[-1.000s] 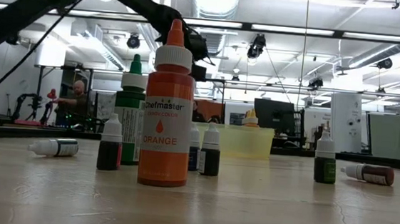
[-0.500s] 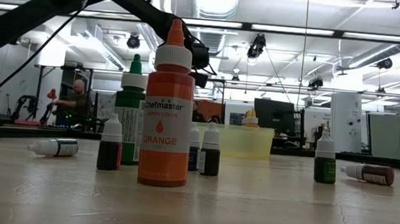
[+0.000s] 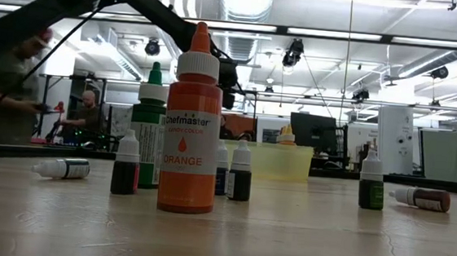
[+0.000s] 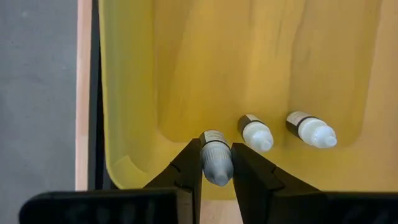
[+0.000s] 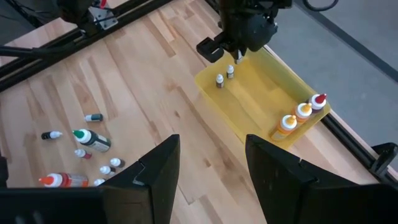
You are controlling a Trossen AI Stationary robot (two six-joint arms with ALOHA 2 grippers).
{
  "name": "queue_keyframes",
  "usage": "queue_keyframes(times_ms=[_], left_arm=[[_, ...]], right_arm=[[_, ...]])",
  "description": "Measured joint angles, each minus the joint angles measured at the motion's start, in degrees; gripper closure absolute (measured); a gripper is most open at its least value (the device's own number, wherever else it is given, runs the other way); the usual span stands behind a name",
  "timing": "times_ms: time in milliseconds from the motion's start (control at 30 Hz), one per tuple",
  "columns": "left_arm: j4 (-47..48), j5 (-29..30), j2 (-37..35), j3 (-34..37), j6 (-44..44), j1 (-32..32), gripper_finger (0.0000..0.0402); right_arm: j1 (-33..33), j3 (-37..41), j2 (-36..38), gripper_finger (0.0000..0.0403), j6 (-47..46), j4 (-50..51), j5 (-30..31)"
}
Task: Pick & Place food coloring
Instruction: Put the small dark green food coloring bottle into the yellow bin
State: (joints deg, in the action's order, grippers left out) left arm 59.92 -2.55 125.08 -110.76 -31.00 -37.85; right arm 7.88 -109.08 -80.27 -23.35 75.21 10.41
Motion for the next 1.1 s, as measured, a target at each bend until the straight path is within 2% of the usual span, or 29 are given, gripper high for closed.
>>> queue_keyframes(times_ms=[333,1100], left_arm=[[-3.13,-0.04,0.0,1.42,0.17,0.0,0.0353],[-3.39,-0.47,3.28,1.42,0.37,0.02,0.0353]], right_arm=[[0.0,0.0,0.0,0.0229,-0.02,-0.01,-0.12],[0.0,0.0,0.0,0.0229,-0.22,-0.01,-0.11]])
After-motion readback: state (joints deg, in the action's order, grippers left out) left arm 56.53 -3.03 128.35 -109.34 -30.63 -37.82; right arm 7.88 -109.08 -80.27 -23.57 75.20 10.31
